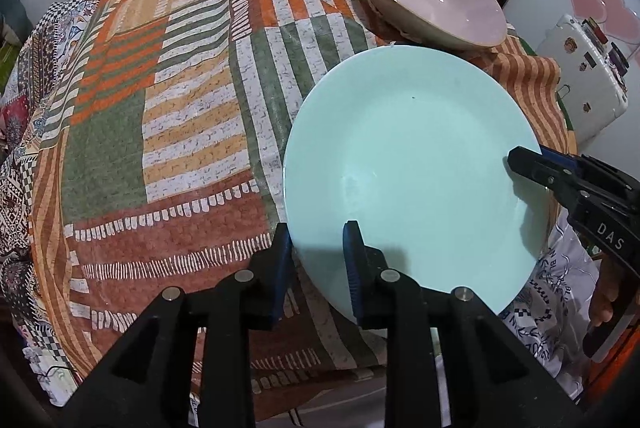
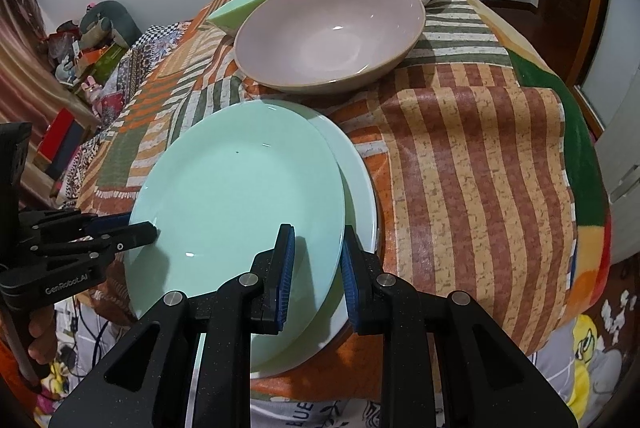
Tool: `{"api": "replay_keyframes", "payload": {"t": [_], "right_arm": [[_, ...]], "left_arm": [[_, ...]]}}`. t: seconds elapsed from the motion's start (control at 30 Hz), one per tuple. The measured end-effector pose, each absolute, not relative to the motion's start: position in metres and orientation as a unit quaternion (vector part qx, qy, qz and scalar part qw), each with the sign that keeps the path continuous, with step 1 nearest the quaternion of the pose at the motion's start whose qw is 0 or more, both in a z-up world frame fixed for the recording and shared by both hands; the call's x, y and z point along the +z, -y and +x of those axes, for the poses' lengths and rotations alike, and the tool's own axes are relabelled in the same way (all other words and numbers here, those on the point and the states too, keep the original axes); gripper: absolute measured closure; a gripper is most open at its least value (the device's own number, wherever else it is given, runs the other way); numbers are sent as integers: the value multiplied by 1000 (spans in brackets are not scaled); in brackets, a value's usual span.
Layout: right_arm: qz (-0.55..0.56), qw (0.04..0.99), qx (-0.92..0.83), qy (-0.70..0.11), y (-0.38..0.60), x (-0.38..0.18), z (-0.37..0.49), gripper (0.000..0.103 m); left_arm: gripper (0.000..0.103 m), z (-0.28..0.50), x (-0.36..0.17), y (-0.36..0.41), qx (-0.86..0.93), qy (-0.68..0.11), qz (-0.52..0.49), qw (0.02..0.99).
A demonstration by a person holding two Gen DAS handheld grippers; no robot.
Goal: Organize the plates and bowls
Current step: 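Lower the mint-green plate onto the white plate and open both tools, then move both tools to the pale pink bowl rim and close on it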
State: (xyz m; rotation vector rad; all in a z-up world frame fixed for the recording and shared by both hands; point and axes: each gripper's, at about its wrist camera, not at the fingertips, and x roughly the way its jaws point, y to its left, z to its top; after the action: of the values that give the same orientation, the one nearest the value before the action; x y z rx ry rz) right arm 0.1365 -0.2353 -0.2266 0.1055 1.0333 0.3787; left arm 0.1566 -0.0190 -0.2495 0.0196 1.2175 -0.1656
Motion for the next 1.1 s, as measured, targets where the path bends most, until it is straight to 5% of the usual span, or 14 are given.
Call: {"api": "replay_keyframes", "payload": {"t": [0.43,0.77,1.0,1.1], "right_arm": [[23,877,162,-452,244,-202,140,81],[46,899,161,-405,255,-171,152,77],[63,910,149,-381,266,-161,175,51],[73,911,143,-380,270,-162,188,48]], "left_arm": [[72,157,-208,12,-94,-529,-5,843],[44,175,-146,26,-91,-430,10,898],[39,213,-149,37,-91,-424,3,901],[38,232,-157,43,-92,-431,-1,898]]}}
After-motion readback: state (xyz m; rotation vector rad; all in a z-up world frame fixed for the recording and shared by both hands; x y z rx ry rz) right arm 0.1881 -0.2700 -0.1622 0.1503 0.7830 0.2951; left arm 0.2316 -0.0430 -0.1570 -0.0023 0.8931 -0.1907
